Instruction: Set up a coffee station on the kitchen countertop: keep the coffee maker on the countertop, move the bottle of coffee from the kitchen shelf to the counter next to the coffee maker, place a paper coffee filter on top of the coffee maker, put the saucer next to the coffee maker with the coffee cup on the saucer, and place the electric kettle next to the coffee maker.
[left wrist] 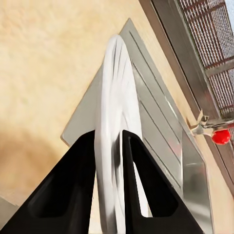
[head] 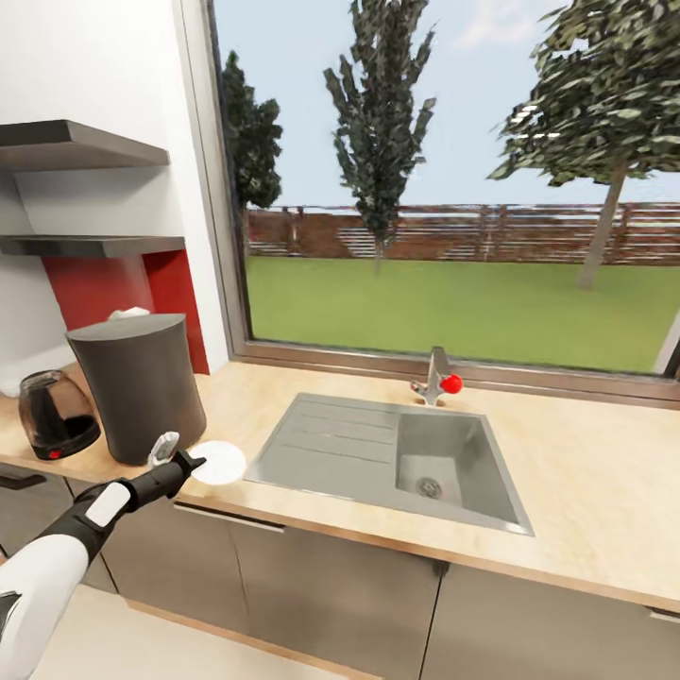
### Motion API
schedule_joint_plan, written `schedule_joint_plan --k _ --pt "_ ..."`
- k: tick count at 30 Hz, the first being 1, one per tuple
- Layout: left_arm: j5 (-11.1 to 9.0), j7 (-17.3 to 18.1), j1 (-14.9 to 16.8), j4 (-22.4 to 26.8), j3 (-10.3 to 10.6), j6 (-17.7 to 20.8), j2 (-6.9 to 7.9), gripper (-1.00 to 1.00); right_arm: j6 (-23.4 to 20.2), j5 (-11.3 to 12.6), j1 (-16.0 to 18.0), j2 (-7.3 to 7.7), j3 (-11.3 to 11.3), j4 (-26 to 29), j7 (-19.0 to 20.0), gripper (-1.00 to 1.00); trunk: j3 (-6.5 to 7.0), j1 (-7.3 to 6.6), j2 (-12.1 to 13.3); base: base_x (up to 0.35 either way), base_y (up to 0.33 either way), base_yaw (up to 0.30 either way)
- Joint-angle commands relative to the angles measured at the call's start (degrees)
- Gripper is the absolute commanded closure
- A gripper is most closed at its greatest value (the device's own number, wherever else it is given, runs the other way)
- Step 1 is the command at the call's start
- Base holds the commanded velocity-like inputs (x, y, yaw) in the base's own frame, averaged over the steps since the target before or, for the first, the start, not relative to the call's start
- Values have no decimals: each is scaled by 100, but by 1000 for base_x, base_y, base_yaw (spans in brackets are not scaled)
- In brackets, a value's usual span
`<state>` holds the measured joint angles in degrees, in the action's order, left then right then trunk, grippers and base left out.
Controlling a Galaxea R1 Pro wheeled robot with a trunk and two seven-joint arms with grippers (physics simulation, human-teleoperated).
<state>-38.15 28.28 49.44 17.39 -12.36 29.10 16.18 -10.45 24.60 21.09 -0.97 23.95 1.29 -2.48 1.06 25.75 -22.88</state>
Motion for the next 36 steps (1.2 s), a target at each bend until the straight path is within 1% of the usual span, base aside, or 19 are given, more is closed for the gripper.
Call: schedule_joint_plan --k 1,7,11,15,19,23,29,30,36 --pt "-25 -6 -10 -45 -30 37 -1 100 -34 49 -1 0 48 12 -25 -100 -2 4 -4 126 0 0" --pt "-31 -6 -37 -141 -30 34 -1 100 -36 46 -8 1 48 12 -25 -100 -2 4 -4 35 6 0" --pt "-26 -6 -44 -147 -37 34 5 100 -36 45 -9 1 49 12 -25 -100 -2 4 -4 177 150 -5" --pt "-26 -6 -66 -148 -46 34 20 100 -36 45 -9 1 54 12 -25 -100 -2 4 -4 209 187 -191" --pt "-26 -6 -72 -151 -47 26 20 100 -36 45 -9 1 56 12 -25 -100 -2 4 -4 52 46 -111" --pt "-30 -6 -129 -149 -47 19 10 100 -36 45 -9 1 56 12 -25 -100 -2 4 -4 26 6 -14" --pt "-27 -18 -162 -153 -49 16 18 100 -36 45 -9 1 57 12 -25 -100 -2 4 -4 218 105 -1" --pt "-31 -22 -213 -150 -54 15 23 100 -36 45 -9 1 57 12 -25 -100 -2 4 -4 137 98 0" --pt "-73 -24 -273 -148 -56 0 25 100 -28 45 -9 1 57 12 -25 -100 -2 4 -4 27 20 0"
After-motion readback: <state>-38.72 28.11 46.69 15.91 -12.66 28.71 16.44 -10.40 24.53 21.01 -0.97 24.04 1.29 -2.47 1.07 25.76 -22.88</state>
